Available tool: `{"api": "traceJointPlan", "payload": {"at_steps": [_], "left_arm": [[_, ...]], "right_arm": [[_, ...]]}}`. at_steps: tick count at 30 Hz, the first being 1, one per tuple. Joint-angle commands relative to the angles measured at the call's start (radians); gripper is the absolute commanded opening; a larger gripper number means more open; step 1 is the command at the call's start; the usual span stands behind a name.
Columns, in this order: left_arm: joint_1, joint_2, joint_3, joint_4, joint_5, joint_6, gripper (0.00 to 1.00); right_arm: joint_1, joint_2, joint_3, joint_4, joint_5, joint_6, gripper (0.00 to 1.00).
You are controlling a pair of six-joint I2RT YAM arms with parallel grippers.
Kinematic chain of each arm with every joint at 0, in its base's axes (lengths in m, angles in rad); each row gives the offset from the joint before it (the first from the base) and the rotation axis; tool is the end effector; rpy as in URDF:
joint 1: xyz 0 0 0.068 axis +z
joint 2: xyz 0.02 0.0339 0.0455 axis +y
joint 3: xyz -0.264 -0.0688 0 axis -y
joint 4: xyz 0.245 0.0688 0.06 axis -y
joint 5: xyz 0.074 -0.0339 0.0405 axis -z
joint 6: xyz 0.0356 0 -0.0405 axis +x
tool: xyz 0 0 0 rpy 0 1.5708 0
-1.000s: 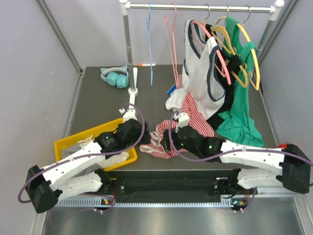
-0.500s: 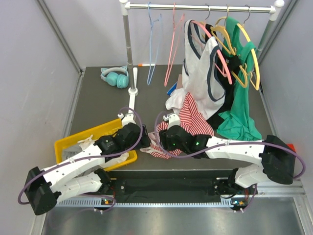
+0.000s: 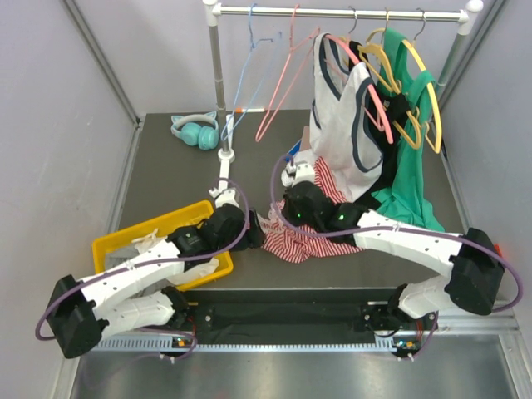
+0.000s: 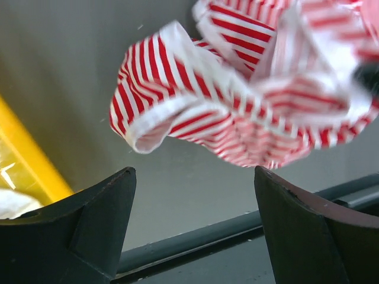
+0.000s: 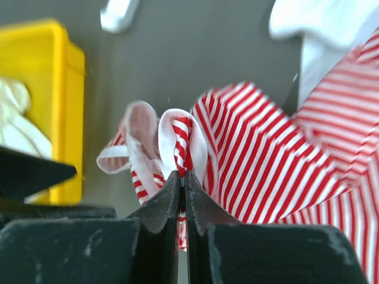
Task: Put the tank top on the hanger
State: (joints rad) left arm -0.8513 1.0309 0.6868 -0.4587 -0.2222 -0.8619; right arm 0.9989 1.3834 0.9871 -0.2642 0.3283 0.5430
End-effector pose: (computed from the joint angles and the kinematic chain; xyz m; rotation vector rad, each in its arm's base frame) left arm 0.1448 -0.1533 0.2356 -0.1219 2.4195 -0.5620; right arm 0.1747 0.2503 0.2676 -0.3275 2.2111 0.4951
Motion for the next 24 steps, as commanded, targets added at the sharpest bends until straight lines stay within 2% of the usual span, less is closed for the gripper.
{"api": "traceJointPlan", "payload": {"at_steps": [1,7,14,19,24], "left_arm": [[0.003,-0.066,0.079,0.118,0.040,0.079,0.85],[0.001,-0.081,0.123,0.227,0.102,0.239,0.85],[-0.003,0.043,0.189,0.282,0.109,0.351,0.81],[-0.005,0.101,0.220,0.293,0.109,0.386,0.78],[-0.005,0.141,0.234,0.311,0.161,0.394,0.70]], "right_arm": [[-0.043,-0.026,0.146,-0.033,0.011,-0.051,0.00],[-0.051,0.012,0.176,-0.063,-0.058,-0.040,0.00],[-0.062,0.003,0.174,-0.090,-0.129,0.011,0.00],[-0.075,-0.015,0.179,-0.112,-0.175,0.029,0.00],[-0.094,-0.021,0.167,-0.130,-0.190,0.055,0.00]]}}
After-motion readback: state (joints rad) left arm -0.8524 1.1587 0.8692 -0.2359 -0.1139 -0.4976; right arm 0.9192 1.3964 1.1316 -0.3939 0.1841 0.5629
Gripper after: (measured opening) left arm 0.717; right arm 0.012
